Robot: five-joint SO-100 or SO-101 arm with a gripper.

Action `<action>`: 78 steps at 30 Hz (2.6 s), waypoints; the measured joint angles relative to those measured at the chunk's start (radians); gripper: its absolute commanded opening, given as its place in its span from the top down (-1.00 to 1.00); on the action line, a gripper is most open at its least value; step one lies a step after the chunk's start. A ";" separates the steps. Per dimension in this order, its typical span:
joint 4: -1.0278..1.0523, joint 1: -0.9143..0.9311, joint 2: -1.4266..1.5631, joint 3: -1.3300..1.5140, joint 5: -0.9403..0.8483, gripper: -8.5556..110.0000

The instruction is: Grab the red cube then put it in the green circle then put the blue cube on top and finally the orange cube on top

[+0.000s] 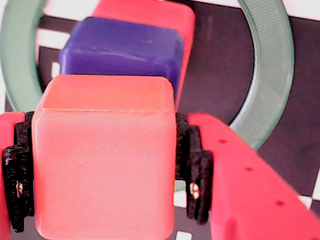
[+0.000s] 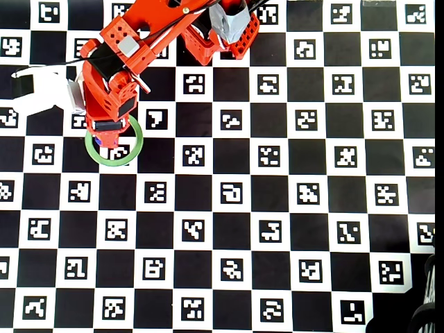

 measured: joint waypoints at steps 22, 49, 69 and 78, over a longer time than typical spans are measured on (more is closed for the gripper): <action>-0.015 0.012 0.000 0.000 -0.014 0.82; 0.008 0.012 0.000 0.000 0.021 0.82; 0.018 0.012 0.000 -0.028 0.101 0.82; 0.018 0.012 0.000 -0.028 0.101 0.82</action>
